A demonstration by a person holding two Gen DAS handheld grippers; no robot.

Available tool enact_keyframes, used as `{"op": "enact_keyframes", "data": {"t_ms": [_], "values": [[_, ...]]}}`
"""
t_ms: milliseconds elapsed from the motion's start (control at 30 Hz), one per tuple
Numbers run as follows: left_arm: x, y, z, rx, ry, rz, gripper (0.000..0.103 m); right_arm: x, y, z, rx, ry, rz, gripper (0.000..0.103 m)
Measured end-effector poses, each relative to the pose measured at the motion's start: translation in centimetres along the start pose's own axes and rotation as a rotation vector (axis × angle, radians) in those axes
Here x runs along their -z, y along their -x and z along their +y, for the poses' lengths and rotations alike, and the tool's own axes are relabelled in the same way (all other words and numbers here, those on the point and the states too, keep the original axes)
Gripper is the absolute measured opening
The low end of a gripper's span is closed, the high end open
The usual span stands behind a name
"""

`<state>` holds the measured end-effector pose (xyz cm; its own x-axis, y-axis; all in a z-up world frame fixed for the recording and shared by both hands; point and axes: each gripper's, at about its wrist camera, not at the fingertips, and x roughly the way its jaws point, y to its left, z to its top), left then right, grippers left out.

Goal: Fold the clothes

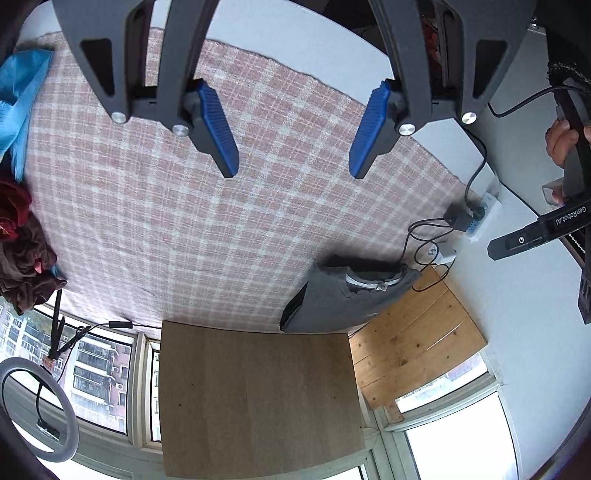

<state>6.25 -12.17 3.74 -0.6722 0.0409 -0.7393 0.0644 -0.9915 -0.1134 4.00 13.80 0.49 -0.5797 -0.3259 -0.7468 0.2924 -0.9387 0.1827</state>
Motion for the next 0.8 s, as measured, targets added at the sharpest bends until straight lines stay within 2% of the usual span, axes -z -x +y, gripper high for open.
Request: {"op": "enact_keyframes", "data": {"t_ms": [300,800], "values": [[1.7,2.3,-2.4,-0.022,-0.003,-0.015,0.075,2.2,2.0,-1.8,-0.026,-0.008,-0.004,0.061],[2.0,3.4,-2.4,-0.050,0.020,-0.034,0.077,2.5,2.3,-1.6,-0.047,0.019,-0.006,0.061]]}}
